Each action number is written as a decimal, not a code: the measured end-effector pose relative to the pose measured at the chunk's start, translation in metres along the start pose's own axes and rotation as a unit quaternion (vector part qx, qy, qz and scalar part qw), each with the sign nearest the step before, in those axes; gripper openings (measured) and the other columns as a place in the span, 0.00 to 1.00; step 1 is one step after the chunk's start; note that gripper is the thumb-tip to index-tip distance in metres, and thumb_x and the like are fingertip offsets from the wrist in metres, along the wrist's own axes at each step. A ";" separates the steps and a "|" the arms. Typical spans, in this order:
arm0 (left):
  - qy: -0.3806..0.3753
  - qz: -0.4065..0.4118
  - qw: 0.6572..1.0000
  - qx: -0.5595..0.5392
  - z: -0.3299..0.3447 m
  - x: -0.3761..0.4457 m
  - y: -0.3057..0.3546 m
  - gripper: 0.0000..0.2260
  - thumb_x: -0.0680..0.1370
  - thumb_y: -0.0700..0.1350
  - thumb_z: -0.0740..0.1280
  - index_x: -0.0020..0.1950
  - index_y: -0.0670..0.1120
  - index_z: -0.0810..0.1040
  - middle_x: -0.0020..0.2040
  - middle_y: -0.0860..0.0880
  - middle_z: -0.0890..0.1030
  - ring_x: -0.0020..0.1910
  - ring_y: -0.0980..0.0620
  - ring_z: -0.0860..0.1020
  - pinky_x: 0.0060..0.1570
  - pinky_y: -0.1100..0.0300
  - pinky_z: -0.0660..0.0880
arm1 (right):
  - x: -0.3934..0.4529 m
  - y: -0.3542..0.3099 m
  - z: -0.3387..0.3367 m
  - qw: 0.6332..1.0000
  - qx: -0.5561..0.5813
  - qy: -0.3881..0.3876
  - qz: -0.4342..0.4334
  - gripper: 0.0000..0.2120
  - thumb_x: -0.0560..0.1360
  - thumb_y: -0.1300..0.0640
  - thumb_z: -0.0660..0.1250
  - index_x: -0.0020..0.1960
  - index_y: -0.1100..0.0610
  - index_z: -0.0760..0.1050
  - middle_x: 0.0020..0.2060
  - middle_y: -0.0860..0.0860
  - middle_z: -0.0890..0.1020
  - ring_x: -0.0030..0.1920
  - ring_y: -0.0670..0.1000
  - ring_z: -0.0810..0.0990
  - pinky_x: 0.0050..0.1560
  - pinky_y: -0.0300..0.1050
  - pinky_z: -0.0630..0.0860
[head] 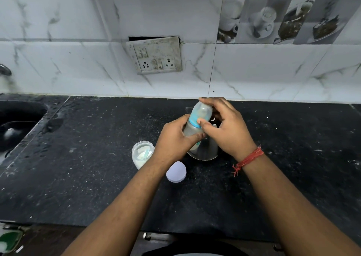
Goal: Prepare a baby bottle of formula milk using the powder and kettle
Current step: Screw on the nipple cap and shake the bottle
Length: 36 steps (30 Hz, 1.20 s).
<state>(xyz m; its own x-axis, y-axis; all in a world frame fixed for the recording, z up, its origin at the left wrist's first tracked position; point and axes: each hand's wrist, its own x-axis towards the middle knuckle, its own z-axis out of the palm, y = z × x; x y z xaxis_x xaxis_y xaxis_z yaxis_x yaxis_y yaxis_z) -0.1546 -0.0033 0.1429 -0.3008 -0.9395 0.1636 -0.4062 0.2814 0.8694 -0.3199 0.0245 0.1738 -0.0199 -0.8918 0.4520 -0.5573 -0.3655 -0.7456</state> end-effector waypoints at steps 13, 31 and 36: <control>-0.025 -0.024 0.996 -0.081 -0.003 0.024 0.014 0.17 0.74 0.52 0.79 0.61 0.51 0.83 0.51 0.55 0.88 0.50 0.58 0.86 0.54 0.56 0.82 | 0.005 0.000 -0.015 0.990 0.115 -0.040 0.075 0.31 0.80 0.66 0.65 0.78 0.46 0.61 0.66 0.46 0.76 0.62 0.41 0.79 0.60 0.39 0.77; -0.137 -0.014 0.990 0.006 -0.003 0.021 0.036 0.16 0.81 0.57 0.69 0.65 0.51 0.81 0.54 0.55 0.86 0.53 0.59 0.83 0.57 0.58 0.79 | -0.017 0.000 -0.011 0.992 -0.078 -0.027 0.095 0.51 0.72 0.54 0.74 0.82 0.42 0.43 0.51 0.50 0.81 0.41 0.46 0.79 0.40 0.37 0.72; -0.145 0.001 0.989 0.008 -0.001 0.020 0.032 0.17 0.82 0.58 0.66 0.66 0.51 0.81 0.55 0.55 0.86 0.54 0.59 0.83 0.57 0.57 0.80 | -0.021 0.006 -0.015 0.993 -0.038 -0.020 0.113 0.48 0.71 0.55 0.75 0.79 0.40 0.49 0.52 0.47 0.80 0.43 0.41 0.81 0.40 0.28 0.73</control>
<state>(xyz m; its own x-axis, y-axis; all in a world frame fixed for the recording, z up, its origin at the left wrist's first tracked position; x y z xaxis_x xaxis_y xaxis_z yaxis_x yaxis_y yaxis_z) -0.1728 -0.0130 0.1738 -0.5353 -0.8443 0.0234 -0.4175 0.2886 0.8616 -0.3349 0.0446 0.1670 -0.1197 -0.9592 0.2562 -0.6028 -0.1349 -0.7864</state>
